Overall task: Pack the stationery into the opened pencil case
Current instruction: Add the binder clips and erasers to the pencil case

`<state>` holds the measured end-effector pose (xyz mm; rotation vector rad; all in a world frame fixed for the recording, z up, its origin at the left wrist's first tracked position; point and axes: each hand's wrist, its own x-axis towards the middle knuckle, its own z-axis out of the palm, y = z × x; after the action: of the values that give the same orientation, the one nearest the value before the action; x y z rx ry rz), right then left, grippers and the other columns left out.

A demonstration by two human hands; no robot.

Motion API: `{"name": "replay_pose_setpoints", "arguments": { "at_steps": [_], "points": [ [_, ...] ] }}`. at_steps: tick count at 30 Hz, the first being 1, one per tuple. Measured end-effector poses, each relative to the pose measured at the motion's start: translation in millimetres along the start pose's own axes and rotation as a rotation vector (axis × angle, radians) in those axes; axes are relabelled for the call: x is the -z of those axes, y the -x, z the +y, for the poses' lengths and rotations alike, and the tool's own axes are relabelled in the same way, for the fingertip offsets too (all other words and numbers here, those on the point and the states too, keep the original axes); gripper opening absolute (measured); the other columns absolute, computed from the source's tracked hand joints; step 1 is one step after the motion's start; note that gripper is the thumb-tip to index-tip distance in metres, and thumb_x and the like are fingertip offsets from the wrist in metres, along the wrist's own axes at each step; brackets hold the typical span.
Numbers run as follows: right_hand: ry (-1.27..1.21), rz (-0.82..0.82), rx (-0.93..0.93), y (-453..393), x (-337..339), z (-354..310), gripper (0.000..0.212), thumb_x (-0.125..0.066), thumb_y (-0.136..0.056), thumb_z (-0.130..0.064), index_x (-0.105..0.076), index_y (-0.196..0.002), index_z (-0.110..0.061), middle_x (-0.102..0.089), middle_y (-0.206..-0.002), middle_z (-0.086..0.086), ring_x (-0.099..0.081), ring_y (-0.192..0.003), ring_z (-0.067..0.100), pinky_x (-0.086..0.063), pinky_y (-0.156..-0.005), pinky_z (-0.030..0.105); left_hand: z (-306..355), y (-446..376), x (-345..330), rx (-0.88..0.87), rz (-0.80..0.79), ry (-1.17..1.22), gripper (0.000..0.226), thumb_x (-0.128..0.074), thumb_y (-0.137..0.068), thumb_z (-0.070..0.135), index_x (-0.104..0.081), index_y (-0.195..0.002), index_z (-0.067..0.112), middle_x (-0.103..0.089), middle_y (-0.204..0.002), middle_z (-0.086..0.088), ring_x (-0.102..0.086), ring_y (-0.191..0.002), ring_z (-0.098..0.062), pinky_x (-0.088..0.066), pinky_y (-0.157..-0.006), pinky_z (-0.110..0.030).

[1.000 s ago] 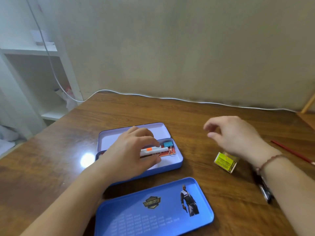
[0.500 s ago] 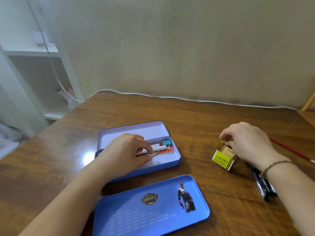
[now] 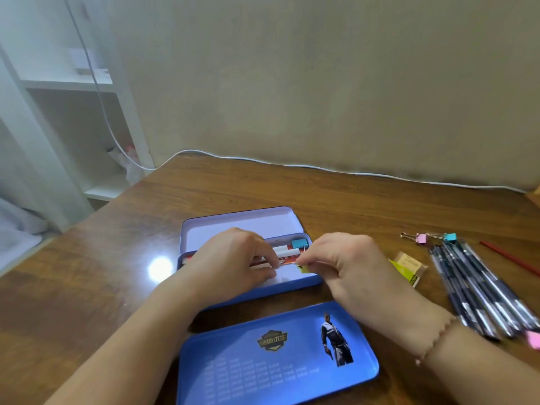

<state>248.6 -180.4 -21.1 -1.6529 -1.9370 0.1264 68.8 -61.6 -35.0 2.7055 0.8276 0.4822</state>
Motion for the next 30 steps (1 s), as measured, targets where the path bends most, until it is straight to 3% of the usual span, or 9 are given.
{"name": "replay_pose_setpoints", "arguments": {
  "at_steps": [11,14,18,26,30],
  "points": [
    [0.134,-0.066,-0.084,0.6,-6.2,5.6,0.026,-0.061,-0.086,-0.014,-0.072,-0.102,-0.032,-0.068,-0.098,-0.005,-0.060,-0.098,0.015,-0.051,-0.084,0.034,3.0,0.3,-0.1,-0.038,-0.056,-0.031,0.017,-0.066,-0.088,0.033,-0.075,-0.101,0.039,-0.052,-0.077,0.022,-0.047,-0.068,-0.004,-0.040,-0.065,-0.020],
    [0.175,-0.066,-0.069,1.4,-3.2,1.7,0.034,-0.055,-0.082,-0.008,-0.072,-0.101,-0.031,-0.066,-0.099,-0.012,-0.053,-0.102,0.011,-0.044,-0.087,0.029,4.7,1.8,1.3,-0.052,-0.064,-0.004,0.023,-0.061,-0.090,0.024,-0.075,-0.102,0.037,-0.047,-0.073,0.029,-0.048,-0.065,0.005,-0.032,-0.062,-0.011],
    [0.262,-0.173,-0.032,1.9,-1.8,-1.4,0.047,-0.047,-0.083,-0.005,-0.067,-0.109,-0.039,-0.055,-0.108,-0.020,-0.038,-0.109,0.006,-0.032,-0.087,0.025,9.1,4.4,3.1,-0.072,-0.133,0.053,0.030,-0.054,-0.090,0.020,-0.072,-0.105,0.039,-0.045,-0.074,0.038,-0.052,-0.070,0.008,-0.035,-0.065,-0.010],
    [0.261,-0.226,-0.052,1.5,-2.2,-1.1,0.043,-0.044,-0.088,-0.014,-0.063,-0.118,-0.038,-0.057,-0.113,-0.022,-0.036,-0.111,0.006,-0.032,-0.099,0.030,15.5,6.7,4.0,-0.108,-0.211,0.048,0.033,-0.055,-0.085,0.051,-0.070,-0.110,0.036,-0.067,-0.094,0.016,-0.060,-0.088,-0.008,-0.052,-0.077,-0.033],
    [0.185,-0.233,-0.096,2.0,0.6,-1.5,0.045,-0.042,-0.090,-0.011,-0.058,-0.123,-0.038,-0.054,-0.112,-0.021,-0.034,-0.111,0.004,-0.031,-0.099,0.028,15.8,5.5,3.0,-0.137,-0.230,0.007,0.033,-0.058,-0.087,0.053,-0.069,-0.113,0.036,-0.066,-0.095,0.016,-0.058,-0.086,-0.007,-0.052,-0.077,-0.034]
  ]
}}
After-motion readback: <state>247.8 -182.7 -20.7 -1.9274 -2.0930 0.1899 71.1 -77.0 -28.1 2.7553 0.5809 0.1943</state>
